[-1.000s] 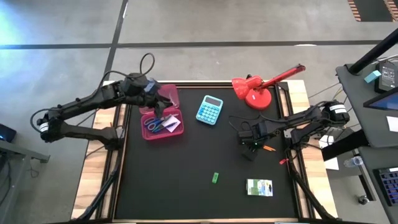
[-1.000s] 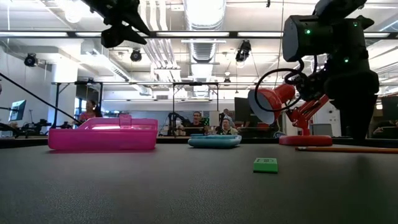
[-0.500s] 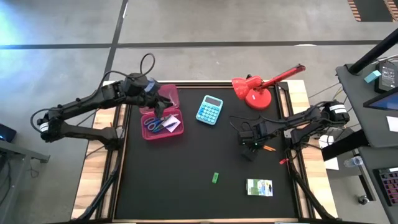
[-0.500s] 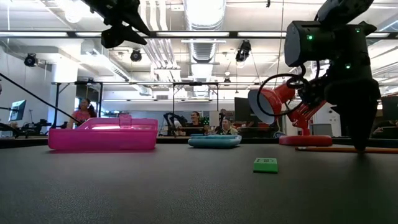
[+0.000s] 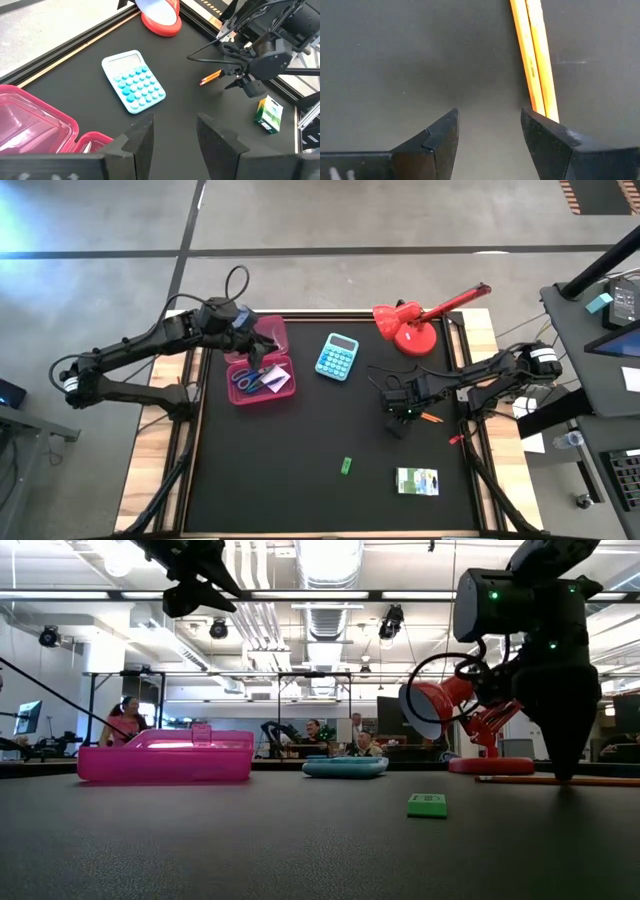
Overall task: Pack school essentials
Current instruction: Put the bottom yellow pencil into the pink supply box
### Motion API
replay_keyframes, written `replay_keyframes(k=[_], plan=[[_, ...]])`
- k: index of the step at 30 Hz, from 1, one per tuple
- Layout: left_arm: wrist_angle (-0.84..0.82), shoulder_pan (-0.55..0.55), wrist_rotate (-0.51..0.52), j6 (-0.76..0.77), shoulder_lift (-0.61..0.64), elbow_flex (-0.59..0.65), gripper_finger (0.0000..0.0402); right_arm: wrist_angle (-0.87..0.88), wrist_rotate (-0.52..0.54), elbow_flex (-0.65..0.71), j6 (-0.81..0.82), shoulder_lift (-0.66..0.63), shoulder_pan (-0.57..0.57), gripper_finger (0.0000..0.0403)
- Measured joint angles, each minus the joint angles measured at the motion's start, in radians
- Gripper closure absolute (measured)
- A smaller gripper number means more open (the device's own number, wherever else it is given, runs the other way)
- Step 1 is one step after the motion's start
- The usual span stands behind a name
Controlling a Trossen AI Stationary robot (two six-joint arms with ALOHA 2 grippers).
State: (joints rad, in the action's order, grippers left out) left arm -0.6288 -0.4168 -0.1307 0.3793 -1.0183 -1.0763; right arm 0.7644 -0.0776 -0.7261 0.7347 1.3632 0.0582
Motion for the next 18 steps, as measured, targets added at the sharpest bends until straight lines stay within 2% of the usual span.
replay_keyframes(k=[18], plan=[[0.001, 0.000, 0.000, -0.020, 0.000, 0.001, 0.0272, -0.073, 0.147, 0.000, -0.041, 0.003, 0.000, 0.0202]])
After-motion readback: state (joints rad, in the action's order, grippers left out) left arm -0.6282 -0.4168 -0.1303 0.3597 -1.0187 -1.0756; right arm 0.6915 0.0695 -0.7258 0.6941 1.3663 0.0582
